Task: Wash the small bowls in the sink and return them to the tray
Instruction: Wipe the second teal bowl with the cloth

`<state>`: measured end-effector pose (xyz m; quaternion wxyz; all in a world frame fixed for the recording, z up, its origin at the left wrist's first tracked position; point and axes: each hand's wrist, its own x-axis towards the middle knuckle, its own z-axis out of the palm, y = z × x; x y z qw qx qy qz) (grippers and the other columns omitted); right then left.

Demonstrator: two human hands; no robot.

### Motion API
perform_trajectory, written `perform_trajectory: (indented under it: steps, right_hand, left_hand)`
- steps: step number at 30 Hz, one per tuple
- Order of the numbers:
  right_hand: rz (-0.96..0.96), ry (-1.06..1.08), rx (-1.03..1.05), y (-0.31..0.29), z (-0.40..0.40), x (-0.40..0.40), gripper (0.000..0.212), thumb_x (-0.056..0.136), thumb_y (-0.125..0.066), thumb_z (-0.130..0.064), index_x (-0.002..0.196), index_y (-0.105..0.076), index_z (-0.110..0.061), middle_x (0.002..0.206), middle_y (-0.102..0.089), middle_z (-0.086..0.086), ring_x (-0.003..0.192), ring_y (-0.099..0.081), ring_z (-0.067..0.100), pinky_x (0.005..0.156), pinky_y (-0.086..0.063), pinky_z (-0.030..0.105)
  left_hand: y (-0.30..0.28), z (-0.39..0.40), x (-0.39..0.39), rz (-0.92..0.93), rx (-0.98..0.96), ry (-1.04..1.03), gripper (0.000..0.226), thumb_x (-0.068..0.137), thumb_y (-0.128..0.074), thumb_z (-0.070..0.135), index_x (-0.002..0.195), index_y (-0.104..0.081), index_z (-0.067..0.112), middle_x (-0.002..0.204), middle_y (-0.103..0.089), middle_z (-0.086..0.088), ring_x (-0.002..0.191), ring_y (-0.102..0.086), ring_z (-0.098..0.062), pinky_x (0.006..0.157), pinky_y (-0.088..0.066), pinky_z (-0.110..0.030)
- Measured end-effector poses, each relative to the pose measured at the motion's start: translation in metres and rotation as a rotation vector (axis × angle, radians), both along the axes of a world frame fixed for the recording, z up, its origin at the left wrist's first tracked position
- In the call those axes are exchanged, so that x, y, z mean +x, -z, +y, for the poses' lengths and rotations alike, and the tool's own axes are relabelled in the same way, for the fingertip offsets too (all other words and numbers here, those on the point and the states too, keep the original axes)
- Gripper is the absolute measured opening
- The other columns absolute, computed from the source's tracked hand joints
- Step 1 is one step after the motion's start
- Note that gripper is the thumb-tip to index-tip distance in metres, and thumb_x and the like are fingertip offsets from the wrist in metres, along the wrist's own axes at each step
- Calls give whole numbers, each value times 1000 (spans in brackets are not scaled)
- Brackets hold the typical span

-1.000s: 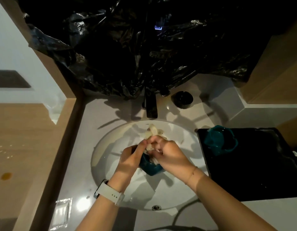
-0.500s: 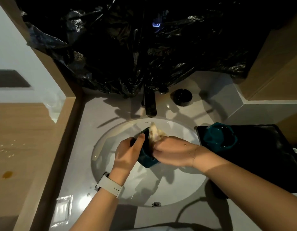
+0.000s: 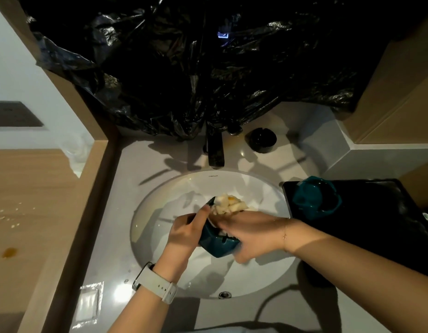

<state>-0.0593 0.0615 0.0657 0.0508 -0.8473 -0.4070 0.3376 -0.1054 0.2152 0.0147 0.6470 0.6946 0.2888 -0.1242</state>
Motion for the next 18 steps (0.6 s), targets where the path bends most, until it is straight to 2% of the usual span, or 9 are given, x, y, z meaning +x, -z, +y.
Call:
perform_trajectory:
  steps: [3, 5, 7, 9, 10, 12, 13, 15, 18]
  right_hand:
    - [-170, -97, -35, 5, -6, -6, 35, 81, -48, 5, 113, -48, -9, 91, -56, 9, 78, -54, 25, 58, -43, 32]
    - [-16, -94, -22, 4, -13, -7, 22, 83, -46, 6, 99, -52, -8, 89, -56, 14, 78, -54, 28, 67, -48, 42]
    - [256, -9, 52, 0, -17, -7, 13, 87, -51, -1, 99, -53, -8, 93, -57, 13, 83, -53, 28, 75, -48, 45]
    - [463, 117, 125, 2, -18, -11, 25, 88, -60, -10, 111, -53, -18, 105, -58, -6, 95, -54, 6, 86, -46, 28]
    - [536, 175, 147, 5, -18, -14, 41, 87, -65, -13, 123, -49, -23, 119, -55, -15, 108, -50, -4, 95, -42, 18]
    - [575, 238, 166, 15, -16, -21, 76, 84, -69, -16, 148, -27, -24, 149, -35, -13, 134, -33, -1, 114, -27, 21]
    - [542, 220, 164, 18, -16, -22, 83, 85, -68, -15, 152, -18, -23, 155, -26, -10, 139, -27, 3, 116, -22, 21]
    - [394, 114, 157, 19, -14, -19, 82, 88, -62, -10, 153, -11, -18, 157, -22, -5, 141, -21, 7, 115, -17, 18]
    - [302, 24, 102, 20, -17, -5, 69, 90, -61, -18, 146, -22, -18, 149, -34, 3, 138, -31, 17, 117, -27, 33]
  left_hand:
    - [2, 4, 3, 7, 21, -34, 50, 89, -63, 44, 81, -67, -5, 85, -72, -23, 86, -68, -38, 77, -58, -47]
    - [4, 7, 3, 12, 45, -7, 46, 89, -63, 44, 74, -68, 1, 75, -70, -16, 78, -65, -31, 70, -54, -38]
    - [6, 5, -1, 32, 66, 43, 46, 88, -62, 45, 76, -69, 1, 74, -69, -12, 76, -63, -26, 70, -50, -35]
    - [10, 2, -5, 72, 25, 56, 48, 89, -61, 44, 84, -68, -3, 75, -65, -12, 73, -61, -24, 68, -48, -33]
    - [12, 1, -7, 85, 15, 65, 48, 89, -60, 45, 86, -67, -3, 74, -64, -11, 71, -60, -23, 68, -48, -33]
    - [12, 0, -8, 87, 46, 95, 51, 89, -60, 47, 89, -67, -3, 73, -64, -10, 70, -60, -22, 69, -48, -34]
    - [11, 1, -8, 78, 55, 102, 51, 88, -60, 48, 91, -67, -3, 73, -64, -10, 70, -61, -22, 71, -50, -37]
    - [8, 0, -9, 66, 37, 98, 51, 88, -62, 47, 93, -68, -4, 77, -67, -17, 74, -64, -28, 75, -56, -43]
    - [5, -3, -9, 59, 35, 82, 51, 86, -66, 44, 92, -68, -7, 82, -70, -23, 78, -67, -32, 76, -58, -45]
